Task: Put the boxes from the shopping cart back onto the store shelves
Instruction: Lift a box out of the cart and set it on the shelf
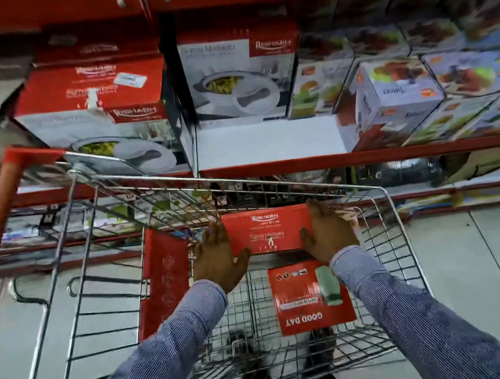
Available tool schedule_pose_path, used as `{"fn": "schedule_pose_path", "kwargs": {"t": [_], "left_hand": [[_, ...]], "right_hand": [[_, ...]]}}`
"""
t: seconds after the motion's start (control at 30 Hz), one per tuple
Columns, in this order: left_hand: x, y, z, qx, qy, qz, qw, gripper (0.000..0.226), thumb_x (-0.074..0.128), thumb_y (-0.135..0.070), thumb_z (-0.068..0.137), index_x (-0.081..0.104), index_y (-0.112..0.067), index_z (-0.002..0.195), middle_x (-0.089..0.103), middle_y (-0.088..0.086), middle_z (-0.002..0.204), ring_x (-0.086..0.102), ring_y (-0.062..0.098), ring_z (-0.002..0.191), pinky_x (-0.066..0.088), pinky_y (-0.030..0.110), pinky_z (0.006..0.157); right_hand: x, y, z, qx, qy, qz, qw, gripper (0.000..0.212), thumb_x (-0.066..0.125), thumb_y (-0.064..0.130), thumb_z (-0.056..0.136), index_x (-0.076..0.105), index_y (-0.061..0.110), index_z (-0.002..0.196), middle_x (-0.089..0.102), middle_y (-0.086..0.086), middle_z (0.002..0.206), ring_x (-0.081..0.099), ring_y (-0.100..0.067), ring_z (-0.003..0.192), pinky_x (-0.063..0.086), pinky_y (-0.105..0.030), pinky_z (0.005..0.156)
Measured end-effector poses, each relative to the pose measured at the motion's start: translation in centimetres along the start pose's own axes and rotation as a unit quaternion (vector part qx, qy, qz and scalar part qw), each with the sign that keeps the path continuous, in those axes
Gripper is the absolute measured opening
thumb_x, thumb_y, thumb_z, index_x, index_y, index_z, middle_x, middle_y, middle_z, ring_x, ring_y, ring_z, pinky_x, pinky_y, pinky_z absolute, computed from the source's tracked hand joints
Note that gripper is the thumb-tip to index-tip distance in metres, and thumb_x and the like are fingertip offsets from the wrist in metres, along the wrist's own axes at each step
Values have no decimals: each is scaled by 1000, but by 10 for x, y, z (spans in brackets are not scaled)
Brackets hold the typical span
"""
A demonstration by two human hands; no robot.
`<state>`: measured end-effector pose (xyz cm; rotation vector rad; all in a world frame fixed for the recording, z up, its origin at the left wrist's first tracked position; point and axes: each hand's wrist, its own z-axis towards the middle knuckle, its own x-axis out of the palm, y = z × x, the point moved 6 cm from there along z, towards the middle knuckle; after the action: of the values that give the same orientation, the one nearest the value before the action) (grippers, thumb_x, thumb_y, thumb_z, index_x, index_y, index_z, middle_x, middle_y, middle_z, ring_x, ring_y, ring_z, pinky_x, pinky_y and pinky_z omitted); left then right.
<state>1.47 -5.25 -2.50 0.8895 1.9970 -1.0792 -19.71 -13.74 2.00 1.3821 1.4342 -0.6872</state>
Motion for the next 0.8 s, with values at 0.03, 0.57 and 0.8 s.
{"fn": "schedule_pose_path", "kwargs": {"t": [0.03,0.57,0.8], "left_hand": [[8,8,6,-24,4,-54,998,86,43,-59,83,32,-1,147,40,21,153,37,39,142,36,49,114],[-8,13,-11,-220,38,-434,873,40,70,-40,80,65,-20,114,66,2,112,60,30,114,42,49,111],[-110,-1,-69,-132,-175,-359,907,59,61,-67,71,75,-21,105,80,4,96,74,27,90,57,43,92]], "right_hand": [[7,-5,4,23,13,40,999,62,47,36,87,32,7,140,53,-18,135,54,-38,118,46,-45,98],[9,-27,1,165,79,350,919,29,47,39,80,71,25,88,71,2,99,62,-19,91,45,-32,81],[-90,12,-36,55,-17,403,913,18,56,39,85,71,38,74,74,11,83,69,-17,80,53,-34,80]]}}
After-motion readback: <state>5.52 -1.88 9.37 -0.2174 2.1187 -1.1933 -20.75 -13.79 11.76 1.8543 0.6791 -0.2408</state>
